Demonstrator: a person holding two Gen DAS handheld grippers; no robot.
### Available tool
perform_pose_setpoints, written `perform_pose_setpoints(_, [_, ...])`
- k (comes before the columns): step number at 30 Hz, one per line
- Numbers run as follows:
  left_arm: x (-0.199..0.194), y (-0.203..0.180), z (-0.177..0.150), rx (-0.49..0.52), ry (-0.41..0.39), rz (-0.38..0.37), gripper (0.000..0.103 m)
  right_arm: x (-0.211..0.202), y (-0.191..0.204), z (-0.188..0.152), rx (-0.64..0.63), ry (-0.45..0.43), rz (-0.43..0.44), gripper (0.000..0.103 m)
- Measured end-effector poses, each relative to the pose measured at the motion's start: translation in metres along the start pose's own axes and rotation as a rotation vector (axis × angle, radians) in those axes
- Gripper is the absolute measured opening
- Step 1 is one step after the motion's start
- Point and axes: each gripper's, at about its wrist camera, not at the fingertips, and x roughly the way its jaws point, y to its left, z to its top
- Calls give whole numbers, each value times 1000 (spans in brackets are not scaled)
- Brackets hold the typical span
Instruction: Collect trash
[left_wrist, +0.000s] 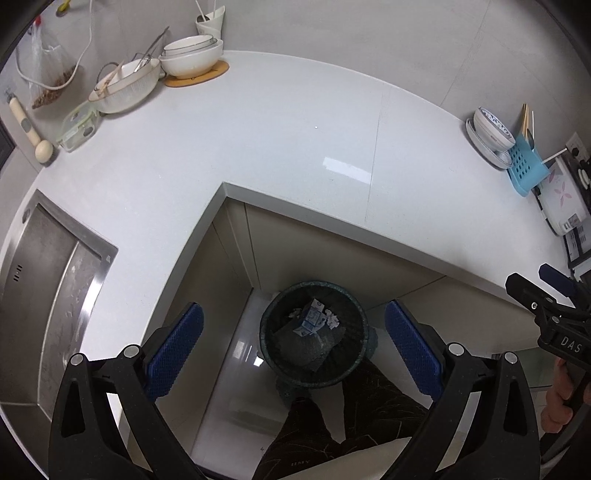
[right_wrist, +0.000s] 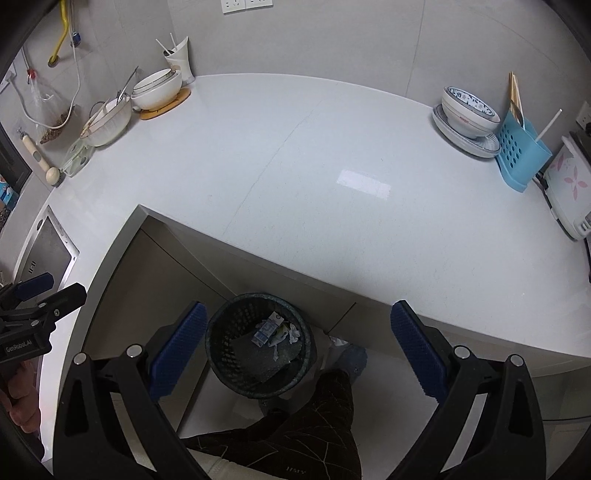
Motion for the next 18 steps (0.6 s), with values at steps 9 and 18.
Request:
perform_pose_setpoints(9, [1,-5,-3,8,3,-3,96,1,0,-1,-2,3,-7,95])
perform_pose_setpoints(18, [0,-6,-3,21,8,-8,97,2,1,-1,2,11,1,95])
